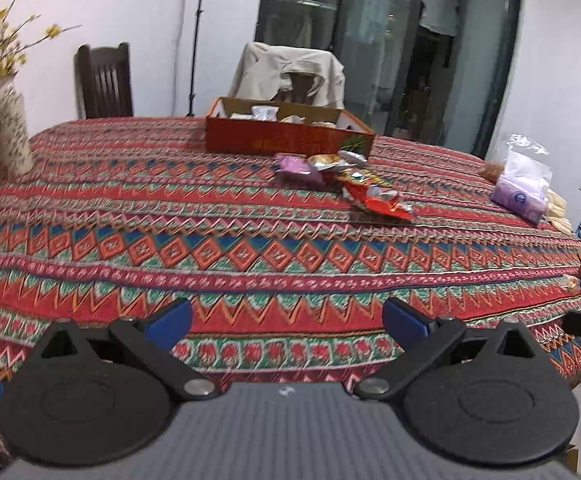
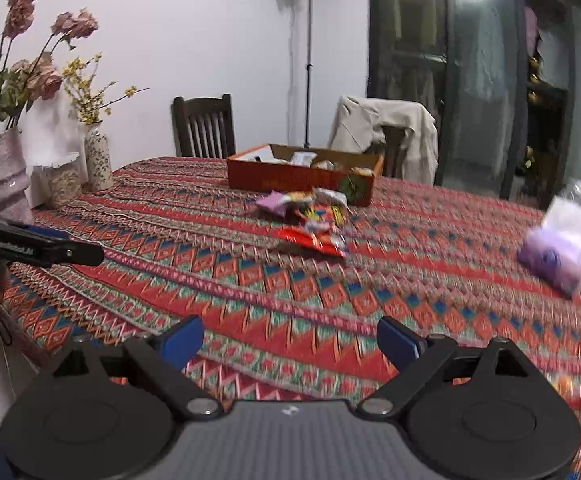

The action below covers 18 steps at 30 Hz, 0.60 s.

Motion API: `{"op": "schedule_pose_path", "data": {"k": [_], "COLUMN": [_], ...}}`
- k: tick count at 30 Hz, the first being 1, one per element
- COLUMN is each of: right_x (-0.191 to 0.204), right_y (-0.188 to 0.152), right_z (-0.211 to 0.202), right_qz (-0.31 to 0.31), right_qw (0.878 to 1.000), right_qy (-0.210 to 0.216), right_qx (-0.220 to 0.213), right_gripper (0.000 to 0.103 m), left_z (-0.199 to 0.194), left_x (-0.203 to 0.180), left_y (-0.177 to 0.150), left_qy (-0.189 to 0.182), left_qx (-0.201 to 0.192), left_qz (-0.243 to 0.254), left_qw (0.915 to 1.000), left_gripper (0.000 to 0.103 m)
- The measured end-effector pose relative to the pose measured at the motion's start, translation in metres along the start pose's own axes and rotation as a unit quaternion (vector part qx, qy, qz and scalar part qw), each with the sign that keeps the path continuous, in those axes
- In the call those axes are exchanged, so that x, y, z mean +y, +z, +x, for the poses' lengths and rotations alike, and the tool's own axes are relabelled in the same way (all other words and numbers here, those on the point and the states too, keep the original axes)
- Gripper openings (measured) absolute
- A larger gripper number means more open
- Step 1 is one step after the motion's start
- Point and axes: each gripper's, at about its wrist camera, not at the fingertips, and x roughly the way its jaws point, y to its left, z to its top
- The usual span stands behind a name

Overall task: Organize snacks
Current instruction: 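Withdraw both tools from the box back toward the snack pile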

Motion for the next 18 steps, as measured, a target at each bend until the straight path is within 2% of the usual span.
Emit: {"op": "schedule_pose_path", "data": {"k": [10,18], "right_x": [-0.004,-0.015], "right_y": [-0.010,0.016], "right_z": [-0.013,0.014], "right_qz": [0.035,0.034], "right_qw": [0.999,0.999], "right_qy": [-0.016,-0.008], "right_qx": [-0.016,-0.022], "right_gripper": [0.094,0.094], "left_z": [-0.010,0.017], "left_x": [0.002,-0.007], "left_y": [0.001,0.028], "left_qy": [0.002,-0.006], "left_qx": [-0.012,-0.014], "left_qz": [-0.003,0.007], "left_qw": [0.9999,0.9999], "left_gripper": [0.103,0.103]}}
